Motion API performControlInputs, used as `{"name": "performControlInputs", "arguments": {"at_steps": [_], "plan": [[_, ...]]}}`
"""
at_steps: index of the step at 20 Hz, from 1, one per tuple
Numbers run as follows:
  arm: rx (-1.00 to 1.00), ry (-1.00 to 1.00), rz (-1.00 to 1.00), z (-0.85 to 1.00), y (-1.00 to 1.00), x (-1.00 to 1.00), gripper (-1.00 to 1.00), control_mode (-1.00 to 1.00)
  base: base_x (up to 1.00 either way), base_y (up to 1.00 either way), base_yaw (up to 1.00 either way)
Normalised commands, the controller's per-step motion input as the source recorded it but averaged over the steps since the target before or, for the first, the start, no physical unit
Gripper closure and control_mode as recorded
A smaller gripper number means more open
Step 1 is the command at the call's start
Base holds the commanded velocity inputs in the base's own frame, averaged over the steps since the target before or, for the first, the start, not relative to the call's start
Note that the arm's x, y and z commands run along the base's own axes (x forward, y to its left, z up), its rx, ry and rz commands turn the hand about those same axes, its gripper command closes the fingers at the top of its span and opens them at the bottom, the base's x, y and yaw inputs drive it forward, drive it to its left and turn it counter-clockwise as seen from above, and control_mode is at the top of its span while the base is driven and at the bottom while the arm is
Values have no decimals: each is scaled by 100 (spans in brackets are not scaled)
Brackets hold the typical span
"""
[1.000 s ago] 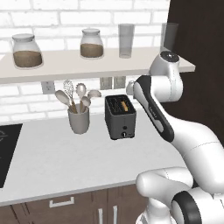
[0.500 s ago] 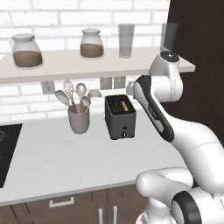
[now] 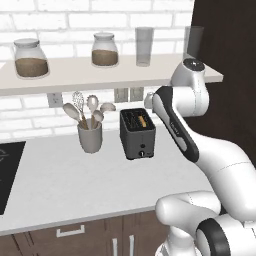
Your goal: Start the toaster. Once the lever pops up, take the bread to the plate on the dining counter.
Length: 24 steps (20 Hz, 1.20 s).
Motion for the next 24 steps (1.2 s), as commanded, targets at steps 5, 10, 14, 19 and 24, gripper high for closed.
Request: {"name": "performControlInputs", "arguments": {"at_steps": [5,10,14,19,24], "plan": [[0,0,0,0,0,0,-100,-100,0,0,0],[0,0,0,0,0,0,-100,-100,0,0,0],[0,0,0,0,0,0,-100,-100,0,0,0],[0,0,0,0,0,0,-100,-100,0,0,0],[0,0,0,0,0,0,-100,-100,0,0,0]]}}
